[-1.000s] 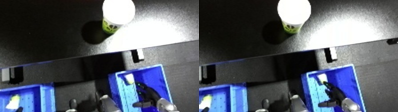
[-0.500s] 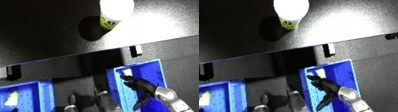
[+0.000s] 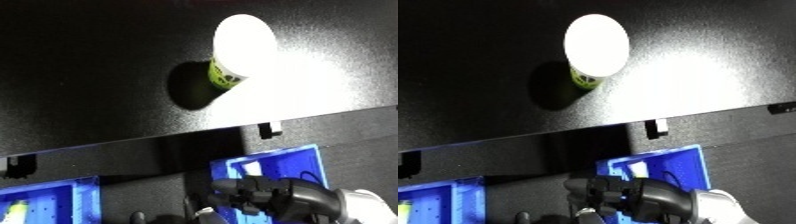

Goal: Pick up the object and place it into the box

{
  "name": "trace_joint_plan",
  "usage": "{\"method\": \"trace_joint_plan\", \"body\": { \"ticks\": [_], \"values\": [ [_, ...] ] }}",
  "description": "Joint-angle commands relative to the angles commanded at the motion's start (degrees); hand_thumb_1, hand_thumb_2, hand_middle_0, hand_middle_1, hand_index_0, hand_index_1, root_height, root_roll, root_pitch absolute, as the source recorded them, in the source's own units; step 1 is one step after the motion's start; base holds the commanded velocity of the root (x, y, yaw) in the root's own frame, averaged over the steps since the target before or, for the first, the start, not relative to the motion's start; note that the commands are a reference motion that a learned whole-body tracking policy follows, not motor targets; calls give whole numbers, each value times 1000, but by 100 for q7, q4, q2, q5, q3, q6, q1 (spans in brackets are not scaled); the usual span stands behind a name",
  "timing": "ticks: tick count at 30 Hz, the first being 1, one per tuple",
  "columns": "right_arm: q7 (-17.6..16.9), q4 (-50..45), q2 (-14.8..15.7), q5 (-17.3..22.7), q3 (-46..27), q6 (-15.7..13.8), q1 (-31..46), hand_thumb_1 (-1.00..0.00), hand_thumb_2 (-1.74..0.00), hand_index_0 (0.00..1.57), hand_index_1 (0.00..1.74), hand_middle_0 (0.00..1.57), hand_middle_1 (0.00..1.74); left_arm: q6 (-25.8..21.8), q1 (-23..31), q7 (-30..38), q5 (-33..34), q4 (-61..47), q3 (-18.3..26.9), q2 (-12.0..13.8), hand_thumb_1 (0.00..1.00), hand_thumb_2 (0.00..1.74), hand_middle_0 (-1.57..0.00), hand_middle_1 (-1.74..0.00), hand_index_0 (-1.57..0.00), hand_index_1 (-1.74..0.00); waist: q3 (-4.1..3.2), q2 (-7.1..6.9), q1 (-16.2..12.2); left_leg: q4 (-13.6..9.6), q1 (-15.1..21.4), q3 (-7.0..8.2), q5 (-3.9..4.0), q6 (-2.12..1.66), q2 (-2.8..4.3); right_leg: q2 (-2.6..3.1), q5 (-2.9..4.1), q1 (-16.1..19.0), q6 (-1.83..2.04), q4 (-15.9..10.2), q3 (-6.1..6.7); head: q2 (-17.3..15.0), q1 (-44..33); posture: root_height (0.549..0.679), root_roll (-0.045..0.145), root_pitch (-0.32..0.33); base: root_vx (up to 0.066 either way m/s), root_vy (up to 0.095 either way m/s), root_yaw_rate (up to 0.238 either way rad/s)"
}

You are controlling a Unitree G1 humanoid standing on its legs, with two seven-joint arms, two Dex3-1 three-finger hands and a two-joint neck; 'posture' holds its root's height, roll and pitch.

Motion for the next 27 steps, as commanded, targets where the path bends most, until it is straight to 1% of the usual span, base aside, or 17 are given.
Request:
{"method": "trace_joint_plan", "body": {
  "ticks": [2,4,6,9,11,13,16,18,20,21,24,27],
  "values": [
    [-225,-183,165,376,-189,-344,-168,0,0,0,0,0,0,-30,-11,22,39,37,-23,-79,0,0,0,0,0,0,-41,21,-7,4,9,10,-13,-7,4,6,-6,20,-3,-12,4,-4,14,634,27,-13,32,13,21],
    [-465,-328,349,616,-376,-749,-329,0,0,0,0,0,0,-37,-20,42,79,68,-28,-156,0,0,0,0,0,0,-75,51,-13,7,24,17,-27,-12,1,14,-10,44,-8,-27,12,0,62,635,28,-14,35,22,21],
    [-649,-392,544,689,-552,-1117,-477,0,0,0,0,0,0,-19,-29,64,133,76,-17,-220,0,0,0,0,0,0,-99,83,-11,14,35,22,-41,-15,-3,18,-11,66,-15,-40,20,0,92,635,30,-16,33,26,22],
    [-984,-441,754,656,-823,-1596,-693,0,0,0,0,0,0,39,-24,94,211,64,8,-285,0,0,0,0,0,0,-136,131,-13,34,46,31,-63,-13,-13,21,-17,91,-31,-48,33,-10,130,636,32,-18,37,31,21],
    [-1302,-458,844,579,-993,-1929,-824,0,0,0,0,0,0,77,-5,111,245,38,11,-322,0,0,0,0,0,0,-149,163,-20,55,47,39,-77,-8,-22,25,-21,97,-46,-40,44,-3,168,636,33,-20,35,34,16],
    [-1654,-394,909,369,-1151,-2283,-923,0,0,0,0,0,0,95,27,126,257,6,7,-363,0,0,0,0,0,0,-151,194,-29,74,44,49,-89,-3,-31,28,-23,100,-58,-35,57,18,222,636,35,-22,27,35,9],
    [-2276,-197,915,-172,-1347,-2836,-1038,0,0,0,0,0,0,114,76,169,244,-56,-14,-428,0,0,0,0,0,0,-144,233,-35,78,52,68,-97,6,-47,37,-20,105,-74,-45,78,29,260,636,38,-23,24,35,-2],
    [-2708,-55,843,-580,-1411,-3083,-1099,0,0,0,0,0,0,135,107,213,232,-114,-37,-464,0,0,0,0,0,0,-134,251,-34,64,70,76,-94,12,-57,44,-16,112,-82,-55,92,36,289,636,39,-25,23,29,-16],
    [-3162,74,736,-997,-1448,-3170,-1153,0,0,0,0,0,0,164,145,258,227,-187,-52,-491,0,0,0,0,0,0,-119,265,-33,51,90,79,-87,18,-67,51,-9,118,-89,-65,106,61,302,636,40,-27,21,23,-13],
    [-3400,120,671,-1188,-1445,-3149,-1180,0,0,0,0,0,0,177,163,278,225,-223,-60,-501,0,0,0,0,0,0,-109,270,-31,46,98,77,-83,23,-73,56,-5,120,-94,-69,114,71,306,636,41,-28,14,17,-15],
    [-4091,271,460,-1671,-1384,-2914,-1249,0,0,0,0,0,0,220,195,336,235,-333,-72,-516,0,0,0,0,0,0,-75,272,-20,30,112,72,-61,34,-87,71,12,121,-105,-87,133,139,338,637,42,-31,7,6,-16],
    [-4602,433,315,-1955,-1225,-2571,-1330,0,0,0,0,0,0,251,189,370,230,-404,-101,-514,0,0,0,0,0,0,-42,268,-3,21,116,59,-42,43,-99,84,24,119,-113,-101,146,184,401,637,42,-33,-1,-3,-8]
  ]
}}
